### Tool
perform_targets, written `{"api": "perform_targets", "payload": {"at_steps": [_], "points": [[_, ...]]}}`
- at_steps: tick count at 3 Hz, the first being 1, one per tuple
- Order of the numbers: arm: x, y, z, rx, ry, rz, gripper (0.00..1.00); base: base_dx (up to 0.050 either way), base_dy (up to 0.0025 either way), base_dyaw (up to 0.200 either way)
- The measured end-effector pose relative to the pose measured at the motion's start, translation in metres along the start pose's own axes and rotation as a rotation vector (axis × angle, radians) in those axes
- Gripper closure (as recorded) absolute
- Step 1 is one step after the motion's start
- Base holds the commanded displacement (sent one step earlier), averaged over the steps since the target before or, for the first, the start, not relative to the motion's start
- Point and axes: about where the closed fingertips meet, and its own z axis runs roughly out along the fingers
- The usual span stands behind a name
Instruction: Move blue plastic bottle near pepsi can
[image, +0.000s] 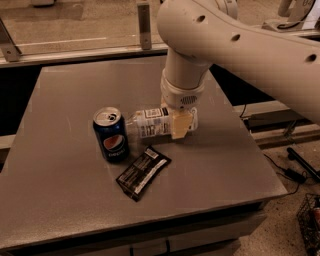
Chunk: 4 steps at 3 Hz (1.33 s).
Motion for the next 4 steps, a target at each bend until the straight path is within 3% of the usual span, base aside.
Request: {"api": "perform_targets", "payload": {"at_steps": [1,2,4], "points": [[0.0,0.0,0.004,-0.012,0.028,-0.001,0.13,0.0,0.0,0.0],[0.001,-0.001,0.007,-0.032,0.033,0.008,0.0,0.0,0.0,0.0],[0.025,-0.011,-0.018,-0.036,-0.046,0.067,0.0,0.0,0.0,0.0]]}}
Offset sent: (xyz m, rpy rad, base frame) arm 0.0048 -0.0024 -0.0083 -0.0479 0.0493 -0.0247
